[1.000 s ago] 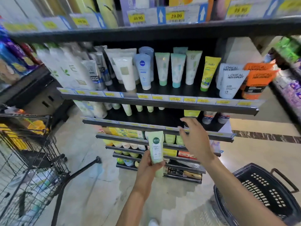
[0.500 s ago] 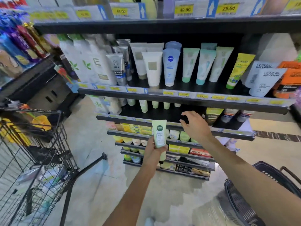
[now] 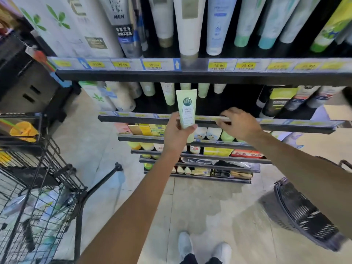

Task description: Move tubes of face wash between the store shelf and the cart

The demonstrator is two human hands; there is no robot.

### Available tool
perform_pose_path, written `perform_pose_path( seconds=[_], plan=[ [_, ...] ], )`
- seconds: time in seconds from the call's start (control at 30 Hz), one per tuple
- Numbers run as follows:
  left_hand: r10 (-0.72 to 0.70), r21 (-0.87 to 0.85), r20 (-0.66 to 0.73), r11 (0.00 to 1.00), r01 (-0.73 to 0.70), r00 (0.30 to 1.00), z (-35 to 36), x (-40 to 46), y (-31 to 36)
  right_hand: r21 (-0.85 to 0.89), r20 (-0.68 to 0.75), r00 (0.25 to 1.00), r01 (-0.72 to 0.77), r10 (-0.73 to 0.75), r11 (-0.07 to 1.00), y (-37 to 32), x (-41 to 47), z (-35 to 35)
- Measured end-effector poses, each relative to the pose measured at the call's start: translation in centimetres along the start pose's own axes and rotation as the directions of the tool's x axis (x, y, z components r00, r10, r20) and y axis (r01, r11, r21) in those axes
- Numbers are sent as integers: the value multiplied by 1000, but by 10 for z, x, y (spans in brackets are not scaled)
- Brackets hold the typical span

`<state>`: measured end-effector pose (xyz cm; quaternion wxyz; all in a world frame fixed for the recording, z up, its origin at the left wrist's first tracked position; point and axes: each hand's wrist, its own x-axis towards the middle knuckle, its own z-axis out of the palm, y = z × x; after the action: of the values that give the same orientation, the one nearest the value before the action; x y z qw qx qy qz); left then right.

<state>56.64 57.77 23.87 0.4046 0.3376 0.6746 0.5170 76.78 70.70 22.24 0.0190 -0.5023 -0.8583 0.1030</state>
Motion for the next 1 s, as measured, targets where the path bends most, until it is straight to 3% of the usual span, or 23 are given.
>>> perform_pose_path(
  seconds=[0.23,0.4,0.7,1.0],
  plan=[
    [135,64,-58,989,-131,989,13,52,7,-161,-205,973,73,-106,984,14,5,29],
    [197,91,-87,978,-189,977,36,78,14,-228,-259,957,70,-130,971,16,5,39],
    [257,418,-91,887,-197,962,68,111,13,-251,-290,942,97,-170,963,23,6,43],
    [251,456,-79,870,-189,965,79,124,13,-255,-271,950,82,-152,964,22,7,44]
  ],
)
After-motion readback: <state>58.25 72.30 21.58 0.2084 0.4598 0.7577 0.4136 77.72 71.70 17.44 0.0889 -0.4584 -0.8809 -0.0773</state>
